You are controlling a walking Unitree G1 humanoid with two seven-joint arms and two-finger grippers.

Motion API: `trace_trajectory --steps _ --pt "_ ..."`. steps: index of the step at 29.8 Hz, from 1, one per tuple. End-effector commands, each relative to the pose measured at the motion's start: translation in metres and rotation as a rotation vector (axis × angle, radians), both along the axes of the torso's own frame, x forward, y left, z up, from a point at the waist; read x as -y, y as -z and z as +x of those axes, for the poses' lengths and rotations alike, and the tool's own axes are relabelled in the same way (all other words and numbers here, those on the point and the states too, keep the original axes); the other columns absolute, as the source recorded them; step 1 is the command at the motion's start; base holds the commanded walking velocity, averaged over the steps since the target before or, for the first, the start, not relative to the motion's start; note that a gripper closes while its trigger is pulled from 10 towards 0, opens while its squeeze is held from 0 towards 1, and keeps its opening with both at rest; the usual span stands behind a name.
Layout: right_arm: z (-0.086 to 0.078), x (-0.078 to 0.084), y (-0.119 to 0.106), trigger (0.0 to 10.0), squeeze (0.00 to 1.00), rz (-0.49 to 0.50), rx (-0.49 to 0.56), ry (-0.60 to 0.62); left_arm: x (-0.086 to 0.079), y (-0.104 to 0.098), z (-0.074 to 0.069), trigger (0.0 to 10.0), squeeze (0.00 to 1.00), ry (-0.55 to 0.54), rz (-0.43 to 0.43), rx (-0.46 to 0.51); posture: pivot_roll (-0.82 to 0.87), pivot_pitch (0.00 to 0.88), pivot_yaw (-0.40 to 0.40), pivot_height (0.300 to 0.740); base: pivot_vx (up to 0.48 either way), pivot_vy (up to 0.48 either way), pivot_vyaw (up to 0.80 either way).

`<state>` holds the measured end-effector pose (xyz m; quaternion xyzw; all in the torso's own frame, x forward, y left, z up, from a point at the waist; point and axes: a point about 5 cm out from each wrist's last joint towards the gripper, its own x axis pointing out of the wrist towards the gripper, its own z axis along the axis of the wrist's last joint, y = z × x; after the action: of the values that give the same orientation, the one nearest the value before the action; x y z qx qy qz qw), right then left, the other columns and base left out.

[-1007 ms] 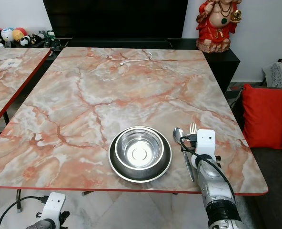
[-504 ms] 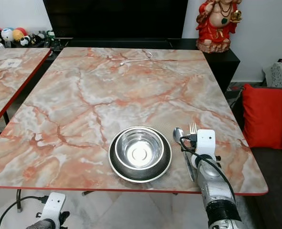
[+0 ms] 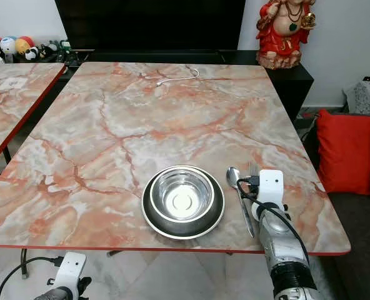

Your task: Setting the table

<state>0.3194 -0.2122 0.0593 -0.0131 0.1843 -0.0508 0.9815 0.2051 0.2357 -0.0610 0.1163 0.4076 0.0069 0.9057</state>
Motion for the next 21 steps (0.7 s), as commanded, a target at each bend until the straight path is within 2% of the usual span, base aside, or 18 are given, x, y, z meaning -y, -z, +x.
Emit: trace_trajectory --steps 1,21 --pt "-0.004 0.000 0.009 10.0 0.00 -0.003 -0.050 0.001 -0.002 0.003 -0.005 10.0 0.00 0.000 0.006 -0.029 0.05 0.030 -0.006 0.740 0.000 0.000 0.00" --pt "0.001 -0.001 -0.001 10.0 0.00 0.032 0.026 0.013 -0.002 0.003 -0.005 10.0 0.00 -0.004 0.004 -0.026 0.04 0.029 -0.007 0.740 0.000 0.000 0.00"
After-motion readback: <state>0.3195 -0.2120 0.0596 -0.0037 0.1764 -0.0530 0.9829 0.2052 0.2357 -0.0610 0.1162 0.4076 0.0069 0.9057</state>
